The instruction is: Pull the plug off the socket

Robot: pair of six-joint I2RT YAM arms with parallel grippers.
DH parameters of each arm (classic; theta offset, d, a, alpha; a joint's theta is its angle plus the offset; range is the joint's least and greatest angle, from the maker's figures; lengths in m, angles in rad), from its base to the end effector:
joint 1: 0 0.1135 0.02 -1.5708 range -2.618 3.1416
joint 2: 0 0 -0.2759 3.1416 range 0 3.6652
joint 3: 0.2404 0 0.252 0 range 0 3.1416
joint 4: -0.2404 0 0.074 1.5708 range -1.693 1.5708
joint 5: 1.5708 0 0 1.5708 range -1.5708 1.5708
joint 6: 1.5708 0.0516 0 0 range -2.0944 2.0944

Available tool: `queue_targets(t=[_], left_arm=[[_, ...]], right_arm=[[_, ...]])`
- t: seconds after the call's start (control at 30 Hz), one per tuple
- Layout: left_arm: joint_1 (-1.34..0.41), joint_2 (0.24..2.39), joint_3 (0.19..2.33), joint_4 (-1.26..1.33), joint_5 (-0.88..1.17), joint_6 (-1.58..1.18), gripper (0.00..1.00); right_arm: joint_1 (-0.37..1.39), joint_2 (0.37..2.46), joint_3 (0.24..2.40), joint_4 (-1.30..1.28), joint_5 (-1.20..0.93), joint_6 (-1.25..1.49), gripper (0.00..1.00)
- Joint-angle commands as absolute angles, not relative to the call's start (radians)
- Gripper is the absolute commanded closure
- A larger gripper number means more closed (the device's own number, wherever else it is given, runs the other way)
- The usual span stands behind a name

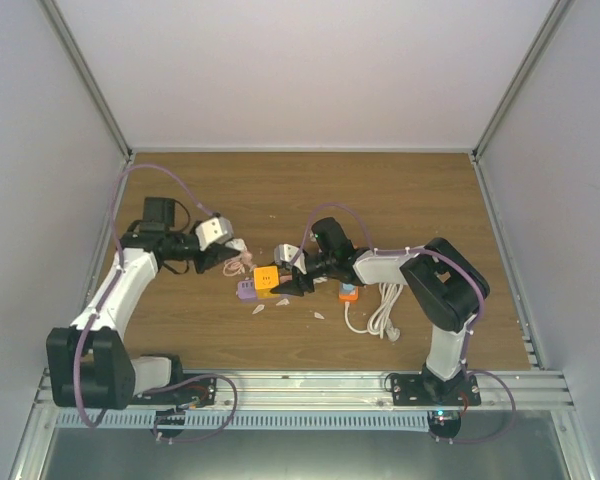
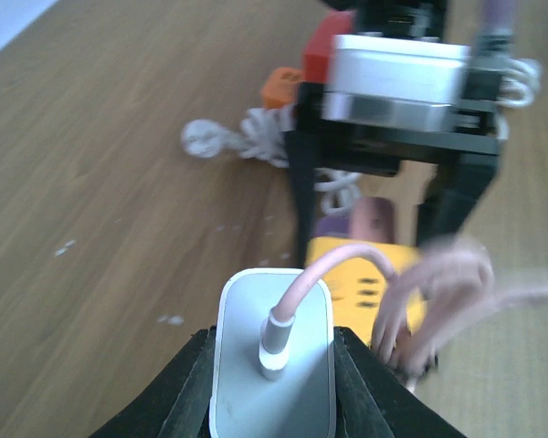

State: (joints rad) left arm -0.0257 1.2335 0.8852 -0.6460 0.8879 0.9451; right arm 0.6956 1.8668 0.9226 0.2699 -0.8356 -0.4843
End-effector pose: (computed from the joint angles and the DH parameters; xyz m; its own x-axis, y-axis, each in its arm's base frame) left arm 0.2362 -0.0461 0.2574 -0.1351 0.5151 -0.8464 0.9364 0.3456 0.0609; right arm 0.2652 0.2713 0.1465 -0.0170 -0.4210 -0.9069 -0.9972 -0.0592 0.0461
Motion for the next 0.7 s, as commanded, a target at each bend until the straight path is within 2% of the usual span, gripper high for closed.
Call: queue_targets(t=[0.0, 0.3, 0.67], left_arm=[[0.077, 1.326, 0.992, -0.637, 0.942, 0.924, 0.87], [0.221, 1.623, 1.191, -0.582, 0.932, 0.715, 0.88], [0.291, 1.924, 1.409, -0.575, 0.873, 0.556, 0.88]], right_arm=[[0.667, 1.893, 0.912, 0.219, -0.74, -0.525, 0.74], [0.667, 1.885, 0.912, 0.213, -0.738, -0.534, 0.73], [0.666, 1.888, 0.915, 0.213, -0.737, -0.533, 0.73]])
